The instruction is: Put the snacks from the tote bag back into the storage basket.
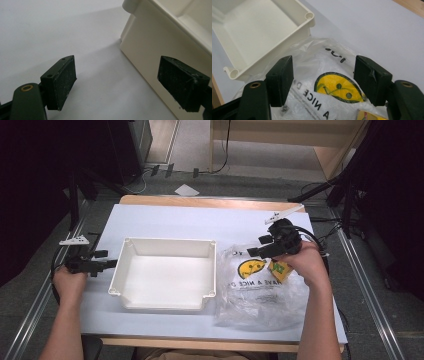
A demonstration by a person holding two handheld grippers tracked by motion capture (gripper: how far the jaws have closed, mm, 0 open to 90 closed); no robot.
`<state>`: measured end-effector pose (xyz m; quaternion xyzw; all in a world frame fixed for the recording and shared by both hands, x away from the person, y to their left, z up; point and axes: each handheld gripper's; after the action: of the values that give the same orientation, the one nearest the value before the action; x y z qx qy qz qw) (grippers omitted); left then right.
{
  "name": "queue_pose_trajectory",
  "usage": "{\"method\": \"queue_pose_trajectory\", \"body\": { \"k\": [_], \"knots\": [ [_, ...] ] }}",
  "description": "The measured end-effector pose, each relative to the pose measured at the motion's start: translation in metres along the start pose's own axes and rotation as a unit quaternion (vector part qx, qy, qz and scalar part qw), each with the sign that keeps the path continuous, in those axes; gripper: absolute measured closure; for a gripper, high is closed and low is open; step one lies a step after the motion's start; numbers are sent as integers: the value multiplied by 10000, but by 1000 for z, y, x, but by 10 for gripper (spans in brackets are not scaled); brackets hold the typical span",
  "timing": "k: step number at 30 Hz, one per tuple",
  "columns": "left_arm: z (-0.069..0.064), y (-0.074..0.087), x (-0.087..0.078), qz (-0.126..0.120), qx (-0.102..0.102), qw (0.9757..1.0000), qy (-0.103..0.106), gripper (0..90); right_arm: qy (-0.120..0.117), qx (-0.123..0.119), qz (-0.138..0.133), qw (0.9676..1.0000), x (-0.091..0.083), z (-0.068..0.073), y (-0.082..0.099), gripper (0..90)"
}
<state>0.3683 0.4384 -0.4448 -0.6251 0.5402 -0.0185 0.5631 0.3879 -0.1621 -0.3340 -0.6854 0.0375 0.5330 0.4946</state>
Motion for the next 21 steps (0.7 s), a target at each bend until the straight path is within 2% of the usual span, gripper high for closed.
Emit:
{"method": "queue_pose_trajectory", "body": {
  "k": [5, 7, 11, 21],
  "knots": [
    [0, 0, -1, -9, 1, 10000, -5, 162, 35, 57, -53, 10000, -8, -3, 2, 332],
    [0, 0, -1, -7, -9, 10000, -18, 163, 137, 50, -40, 9999, -12, -5, 4, 332],
    [0, 0, 0, -3, -7, 10000, -5, 163, 195, 126, -91, 9997, -18, -8, 6, 330],
    [0, 1, -1, -26, 3, 10000, -22, 163, 376, 236, -25, 9990, -27, -14, 13, 328]
  ]
}}
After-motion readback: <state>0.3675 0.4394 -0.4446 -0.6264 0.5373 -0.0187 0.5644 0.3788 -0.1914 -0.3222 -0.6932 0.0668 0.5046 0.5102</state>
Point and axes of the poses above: each handheld gripper's, and its own axes: x roughly forward along the jaws, y roughly out of its underside, z roughly to its left, and after that the axes turned 8 degrees about y, right-handed
